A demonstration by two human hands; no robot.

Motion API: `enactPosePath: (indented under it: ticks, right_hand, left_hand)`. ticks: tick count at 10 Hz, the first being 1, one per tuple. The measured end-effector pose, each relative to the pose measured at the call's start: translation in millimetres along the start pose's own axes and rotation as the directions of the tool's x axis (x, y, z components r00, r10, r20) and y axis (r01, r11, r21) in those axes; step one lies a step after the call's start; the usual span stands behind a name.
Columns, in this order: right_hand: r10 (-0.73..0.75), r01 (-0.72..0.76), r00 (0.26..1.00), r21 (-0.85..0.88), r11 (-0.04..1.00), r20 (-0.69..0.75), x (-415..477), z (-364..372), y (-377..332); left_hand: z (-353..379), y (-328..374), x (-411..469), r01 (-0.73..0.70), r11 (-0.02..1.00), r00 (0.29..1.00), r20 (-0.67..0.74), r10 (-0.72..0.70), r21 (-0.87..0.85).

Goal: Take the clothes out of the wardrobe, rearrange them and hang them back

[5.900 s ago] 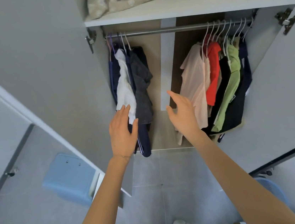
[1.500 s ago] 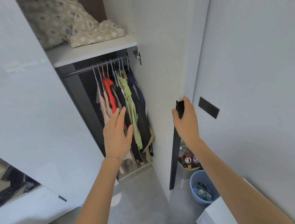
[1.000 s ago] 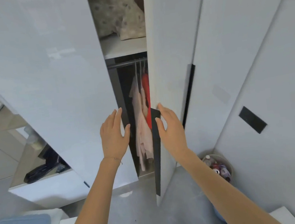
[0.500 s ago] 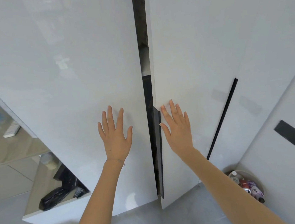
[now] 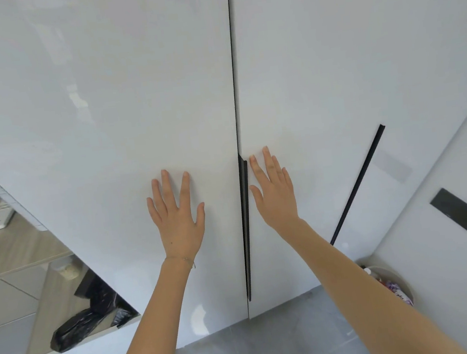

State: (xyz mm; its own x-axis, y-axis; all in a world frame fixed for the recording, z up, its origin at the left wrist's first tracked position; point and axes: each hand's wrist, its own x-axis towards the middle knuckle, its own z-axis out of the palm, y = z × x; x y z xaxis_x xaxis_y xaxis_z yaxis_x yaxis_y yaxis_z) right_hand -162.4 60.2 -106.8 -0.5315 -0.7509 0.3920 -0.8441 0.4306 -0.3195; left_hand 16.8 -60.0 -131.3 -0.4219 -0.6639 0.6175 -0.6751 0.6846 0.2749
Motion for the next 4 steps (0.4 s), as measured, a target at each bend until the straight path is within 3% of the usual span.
enactPosePath:
  ticks: [4]
  right_hand:
    - [-0.008,0.02,0.993,-0.106,0.994,0.119,7,-18,-1]
  left_hand:
    - [-14,16,-1,0.017,0.999,0.998,0.067,-0.02,0.038]
